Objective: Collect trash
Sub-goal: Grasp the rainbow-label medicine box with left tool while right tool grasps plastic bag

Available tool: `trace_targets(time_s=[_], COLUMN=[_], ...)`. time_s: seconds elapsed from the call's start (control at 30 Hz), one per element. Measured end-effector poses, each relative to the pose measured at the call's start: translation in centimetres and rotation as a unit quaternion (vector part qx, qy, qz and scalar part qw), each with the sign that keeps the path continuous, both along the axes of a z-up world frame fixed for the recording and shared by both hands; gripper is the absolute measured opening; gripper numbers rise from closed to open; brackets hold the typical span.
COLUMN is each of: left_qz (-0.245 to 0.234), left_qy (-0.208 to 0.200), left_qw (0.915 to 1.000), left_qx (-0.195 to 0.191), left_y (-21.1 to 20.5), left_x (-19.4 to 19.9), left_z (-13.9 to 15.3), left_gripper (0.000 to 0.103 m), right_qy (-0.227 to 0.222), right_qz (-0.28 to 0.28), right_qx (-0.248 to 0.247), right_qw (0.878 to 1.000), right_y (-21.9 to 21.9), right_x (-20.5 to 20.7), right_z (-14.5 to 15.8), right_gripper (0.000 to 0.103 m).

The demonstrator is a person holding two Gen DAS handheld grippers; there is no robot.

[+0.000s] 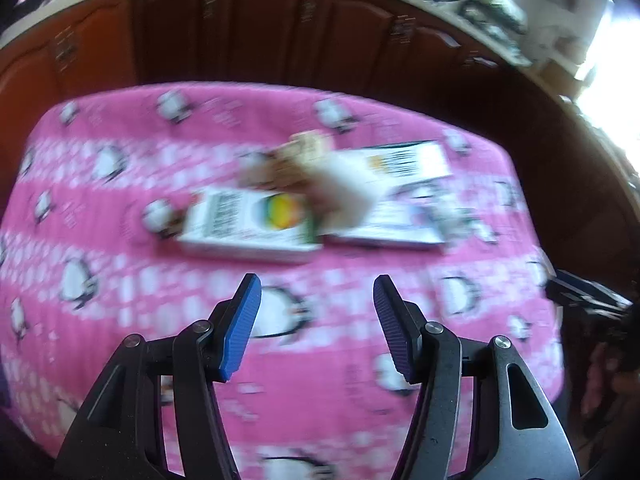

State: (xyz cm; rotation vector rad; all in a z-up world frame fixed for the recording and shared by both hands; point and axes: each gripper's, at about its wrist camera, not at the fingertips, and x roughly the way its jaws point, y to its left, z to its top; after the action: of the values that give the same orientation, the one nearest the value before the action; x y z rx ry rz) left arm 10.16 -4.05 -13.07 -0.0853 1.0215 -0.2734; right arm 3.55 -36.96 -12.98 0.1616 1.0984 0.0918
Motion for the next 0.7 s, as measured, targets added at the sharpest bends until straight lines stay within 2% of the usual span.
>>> trace_targets(time_s=[0.17, 0.33, 0.43, 0.57, 0.7], left_qz=[0.078, 0.131, 0.142, 0.130, 0.122], left_qy=[0.043, 0.063, 0.059, 0.053, 0.063], left_qw=[0.9945, 0.9874, 0.9865, 0.9894, 0.9901], left_qx=[0.056, 0.062, 0.057, 0.037, -0.027], left_y=[4.3, 6.6, 6.8, 6.1, 6.5], left_x=[2.7, 5.8, 7.8, 11.3, 14.3], left_z=[-3.5, -5.9, -6.1, -6.0, -5.6], left_gripper=[0.057, 0.057, 0.057, 0.057, 0.057], right_qy=[0.012, 0.023, 0.026, 0.028, 0.027], right_qz=[0.004, 0.007, 0.008, 0.009, 0.014], right_qx=[0.002, 0.002, -0.001, 0.002, 0.010], right_qw=[1.000, 1.000, 1.000, 1.000, 0.999], right_y=[0.6, 0.9, 1.0, 1.3, 2.0], right_x=[0.8, 1.5, 2.1, 3.2, 4.4], right_z=[-1.0, -1.7, -1.9, -2.1, -2.3], right_gripper=[0.075, 0.075, 0.075, 0.075, 0.075])
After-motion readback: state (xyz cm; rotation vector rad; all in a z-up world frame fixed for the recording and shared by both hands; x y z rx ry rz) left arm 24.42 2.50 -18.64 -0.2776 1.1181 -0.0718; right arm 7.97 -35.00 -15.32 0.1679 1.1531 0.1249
